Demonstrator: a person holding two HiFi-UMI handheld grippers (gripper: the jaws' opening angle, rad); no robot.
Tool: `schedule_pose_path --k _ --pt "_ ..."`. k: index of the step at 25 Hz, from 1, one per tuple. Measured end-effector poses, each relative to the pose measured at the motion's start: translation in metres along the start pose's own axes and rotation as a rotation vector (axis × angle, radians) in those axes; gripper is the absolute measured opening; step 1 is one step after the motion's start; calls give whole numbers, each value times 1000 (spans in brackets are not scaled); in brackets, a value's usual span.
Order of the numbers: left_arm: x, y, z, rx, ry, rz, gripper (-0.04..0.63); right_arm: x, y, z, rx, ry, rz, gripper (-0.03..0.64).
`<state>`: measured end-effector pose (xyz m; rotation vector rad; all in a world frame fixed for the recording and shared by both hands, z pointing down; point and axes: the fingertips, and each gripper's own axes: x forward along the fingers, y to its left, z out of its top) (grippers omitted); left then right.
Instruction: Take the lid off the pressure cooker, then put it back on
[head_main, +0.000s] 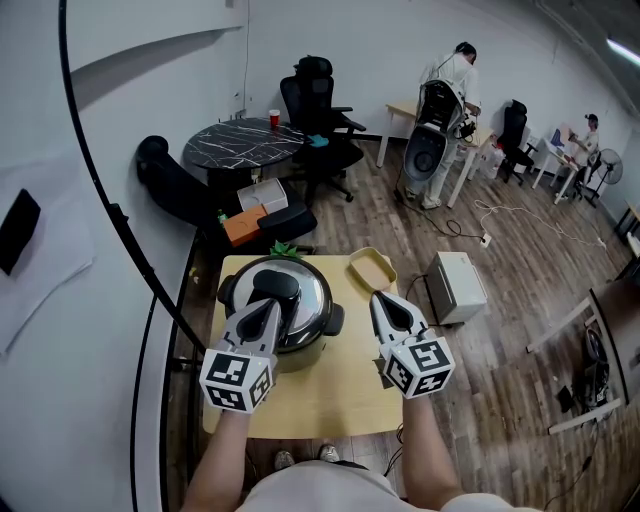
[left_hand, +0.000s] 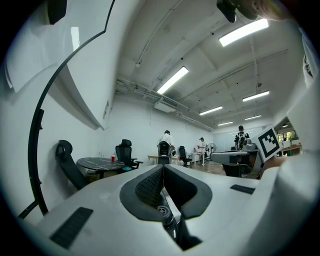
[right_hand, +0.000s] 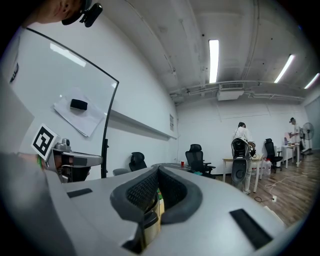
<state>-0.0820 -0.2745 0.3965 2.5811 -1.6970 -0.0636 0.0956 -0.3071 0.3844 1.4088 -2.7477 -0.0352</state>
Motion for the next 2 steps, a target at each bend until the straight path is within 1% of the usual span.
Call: schedule_pose_path --k 2 --pt "-1 -1 0 1 1 -3 14 -1 1 0 0 3 0 0"
